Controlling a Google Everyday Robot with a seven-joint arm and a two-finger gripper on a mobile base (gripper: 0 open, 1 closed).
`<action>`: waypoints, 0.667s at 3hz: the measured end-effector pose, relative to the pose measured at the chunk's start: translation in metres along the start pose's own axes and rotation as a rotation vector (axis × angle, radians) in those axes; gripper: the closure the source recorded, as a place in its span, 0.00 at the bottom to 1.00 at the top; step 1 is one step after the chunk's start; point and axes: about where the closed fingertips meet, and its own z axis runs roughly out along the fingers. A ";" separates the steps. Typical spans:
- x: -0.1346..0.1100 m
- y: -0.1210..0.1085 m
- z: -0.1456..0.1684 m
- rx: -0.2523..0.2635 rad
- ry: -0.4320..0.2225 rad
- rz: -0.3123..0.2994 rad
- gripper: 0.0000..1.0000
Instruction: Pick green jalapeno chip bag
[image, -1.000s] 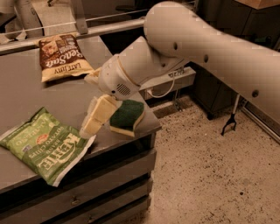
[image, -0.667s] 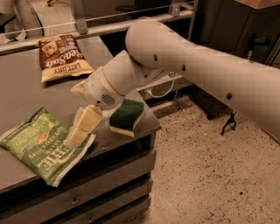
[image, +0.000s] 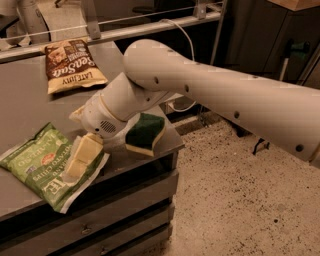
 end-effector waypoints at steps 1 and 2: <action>0.003 0.002 0.010 -0.007 0.001 0.008 0.15; 0.002 0.003 0.014 -0.008 -0.003 0.013 0.38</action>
Offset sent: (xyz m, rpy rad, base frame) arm -0.0036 0.0094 -0.0118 0.0047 0.0248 -0.0128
